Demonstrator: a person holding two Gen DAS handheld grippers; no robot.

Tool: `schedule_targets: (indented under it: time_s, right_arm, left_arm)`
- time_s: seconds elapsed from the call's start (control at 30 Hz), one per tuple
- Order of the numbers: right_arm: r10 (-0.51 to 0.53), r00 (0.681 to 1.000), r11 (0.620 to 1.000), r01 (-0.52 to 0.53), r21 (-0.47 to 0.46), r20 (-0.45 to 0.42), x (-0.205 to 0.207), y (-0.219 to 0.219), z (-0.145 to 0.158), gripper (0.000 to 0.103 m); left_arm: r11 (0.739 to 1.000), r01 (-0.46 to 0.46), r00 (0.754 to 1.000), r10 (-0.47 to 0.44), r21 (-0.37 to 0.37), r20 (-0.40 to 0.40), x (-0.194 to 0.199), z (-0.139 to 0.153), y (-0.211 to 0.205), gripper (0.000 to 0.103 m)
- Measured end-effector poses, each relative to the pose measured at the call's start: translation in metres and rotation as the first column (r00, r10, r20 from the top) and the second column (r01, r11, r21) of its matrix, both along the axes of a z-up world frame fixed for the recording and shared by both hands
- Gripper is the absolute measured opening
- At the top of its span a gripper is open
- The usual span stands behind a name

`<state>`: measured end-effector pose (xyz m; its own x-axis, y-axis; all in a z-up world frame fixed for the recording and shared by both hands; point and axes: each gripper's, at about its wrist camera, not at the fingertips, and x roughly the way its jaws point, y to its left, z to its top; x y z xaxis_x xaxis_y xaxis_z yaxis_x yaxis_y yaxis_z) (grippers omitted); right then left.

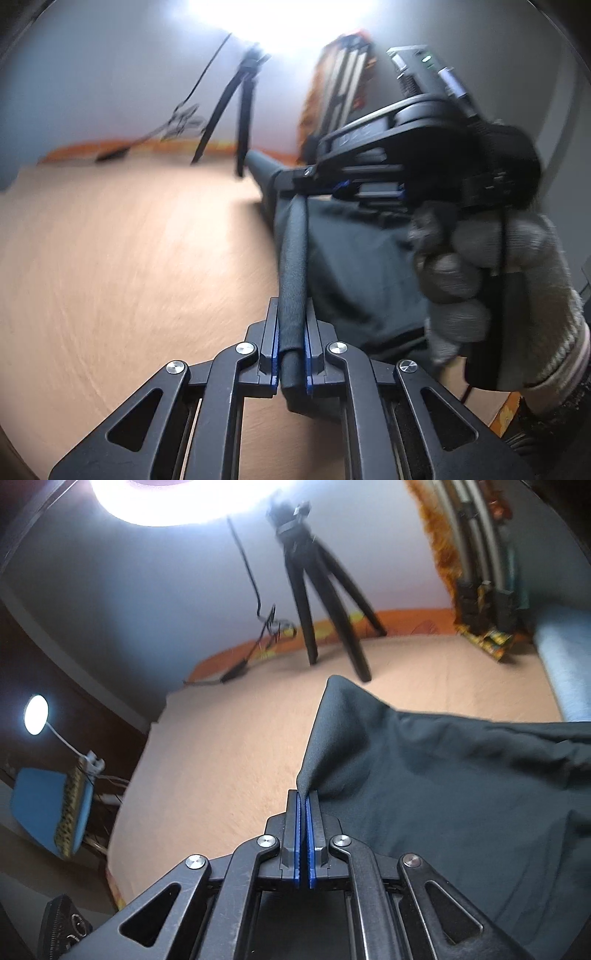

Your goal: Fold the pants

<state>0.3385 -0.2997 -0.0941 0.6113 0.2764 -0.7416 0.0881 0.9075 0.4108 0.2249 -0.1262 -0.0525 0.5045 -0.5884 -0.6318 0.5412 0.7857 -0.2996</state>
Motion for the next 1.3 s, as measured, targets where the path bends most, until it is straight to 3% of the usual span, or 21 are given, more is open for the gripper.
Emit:
schedule_targets:
  time_s: [0.27, 0.47, 0.8, 0.93, 1.07, 1.1, 1.13, 1.3]
  right_arm:
    - [-0.045, 0.997, 0.999, 0.044, 0.009, 0.063, -0.03, -0.042, 0.025, 0.0]
    - [-0.108, 0.99, 0.994, 0.11, -0.012, 0.086, -0.065, -0.1, 0.037, 0.0]
    - [-0.257, 0.963, 0.966, 0.259, -0.02, 0.081, -0.134, -0.221, 0.032, 0.0]
    - [-0.248, 0.968, 0.968, 0.247, 0.038, 0.048, -0.149, -0.25, 0.019, 0.001]
    - [-0.222, 0.974, 0.972, 0.218, 0.088, 0.034, -0.156, -0.265, 0.01, 0.015]
    - [-0.222, 0.974, 0.967, 0.215, 0.137, 0.037, -0.156, -0.271, 0.009, 0.032]
    - [-0.226, 0.973, 0.963, 0.216, 0.163, 0.048, -0.156, -0.275, 0.009, 0.037]
    - [-0.233, 0.972, 0.962, 0.224, 0.155, 0.038, -0.135, -0.277, 0.001, 0.037]
  left_arm:
    - [0.993, 0.119, 0.991, -0.118, -0.005, 0.063, -0.018, 0.02, -0.063, 0.007]
    - [0.977, 0.214, 0.975, -0.213, -0.016, 0.067, -0.026, 0.021, -0.115, 0.007]
    - [0.919, 0.393, 0.919, -0.392, -0.025, 0.029, -0.057, 0.002, -0.223, 0.007]
    - [0.9, 0.437, 0.9, -0.437, -0.008, -0.007, -0.063, -0.014, -0.248, 0.007]
    - [0.898, 0.44, 0.897, -0.44, -0.009, -0.049, -0.054, -0.029, -0.253, 0.007]
    - [0.899, 0.438, 0.897, -0.438, -0.013, -0.057, -0.052, -0.03, -0.252, 0.007]
    - [0.898, 0.44, 0.896, -0.44, -0.017, -0.059, -0.049, -0.031, -0.251, 0.007]
    - [0.891, 0.455, 0.89, -0.455, -0.009, -0.034, -0.043, -0.027, -0.245, 0.006]
